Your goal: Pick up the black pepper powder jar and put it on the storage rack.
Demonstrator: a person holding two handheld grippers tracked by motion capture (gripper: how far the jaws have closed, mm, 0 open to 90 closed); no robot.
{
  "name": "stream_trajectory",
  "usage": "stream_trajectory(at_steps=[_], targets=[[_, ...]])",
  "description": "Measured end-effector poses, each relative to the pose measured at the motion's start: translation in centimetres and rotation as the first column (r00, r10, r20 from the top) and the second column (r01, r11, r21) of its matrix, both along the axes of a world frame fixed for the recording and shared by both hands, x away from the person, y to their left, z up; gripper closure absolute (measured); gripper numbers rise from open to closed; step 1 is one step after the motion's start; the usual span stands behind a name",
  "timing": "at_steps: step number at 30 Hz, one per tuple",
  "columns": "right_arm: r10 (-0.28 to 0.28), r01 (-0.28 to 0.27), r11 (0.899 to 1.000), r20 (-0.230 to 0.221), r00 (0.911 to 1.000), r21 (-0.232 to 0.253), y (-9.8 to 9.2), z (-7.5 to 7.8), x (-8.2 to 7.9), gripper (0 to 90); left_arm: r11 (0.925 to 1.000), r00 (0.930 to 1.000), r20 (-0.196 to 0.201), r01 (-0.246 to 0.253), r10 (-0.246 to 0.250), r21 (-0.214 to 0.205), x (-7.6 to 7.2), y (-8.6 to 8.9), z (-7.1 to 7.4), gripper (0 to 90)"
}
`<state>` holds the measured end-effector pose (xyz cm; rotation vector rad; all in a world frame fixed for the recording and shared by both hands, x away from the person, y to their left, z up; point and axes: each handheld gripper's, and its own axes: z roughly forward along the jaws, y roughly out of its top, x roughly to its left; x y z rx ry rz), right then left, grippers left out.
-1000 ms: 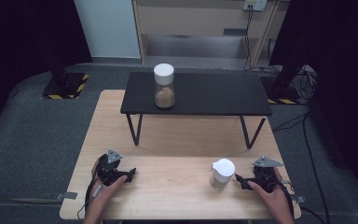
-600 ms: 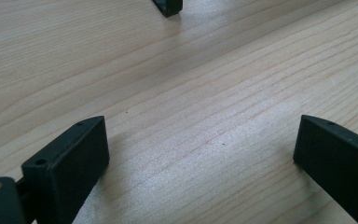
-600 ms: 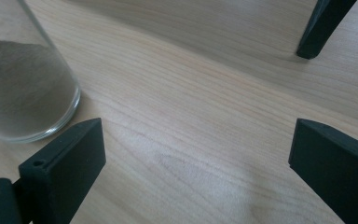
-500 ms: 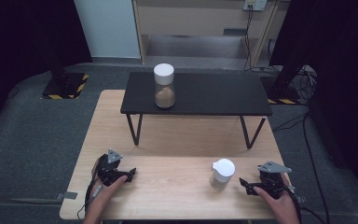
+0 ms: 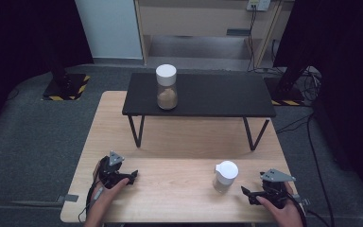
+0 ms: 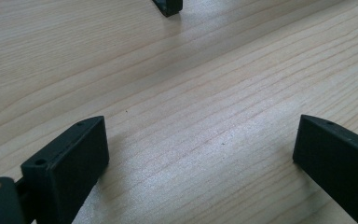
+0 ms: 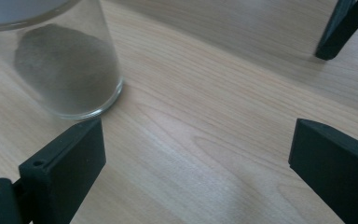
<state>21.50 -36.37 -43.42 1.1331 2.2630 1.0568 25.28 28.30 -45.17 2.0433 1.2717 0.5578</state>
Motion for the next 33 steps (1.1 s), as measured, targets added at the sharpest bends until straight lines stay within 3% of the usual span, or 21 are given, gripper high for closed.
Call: stream_trajectory(at_steps=[16,33], targets=[[0.106,-0.106,0.994,0.03,0.9939,0.022,0.5,0.2,-0.6,4.4,1.0,1.0,0.0,-0.001,0.001,0.0,-0.1,0.0,0.0,1.9],[0.16,-0.163,0.985,0.044,0.9861,0.061,1.6,0.1,-0.1,4.7,1.0,1.0,0.001,-0.002,0.002,0.0,-0.1,0.0,0.0,1.9]])
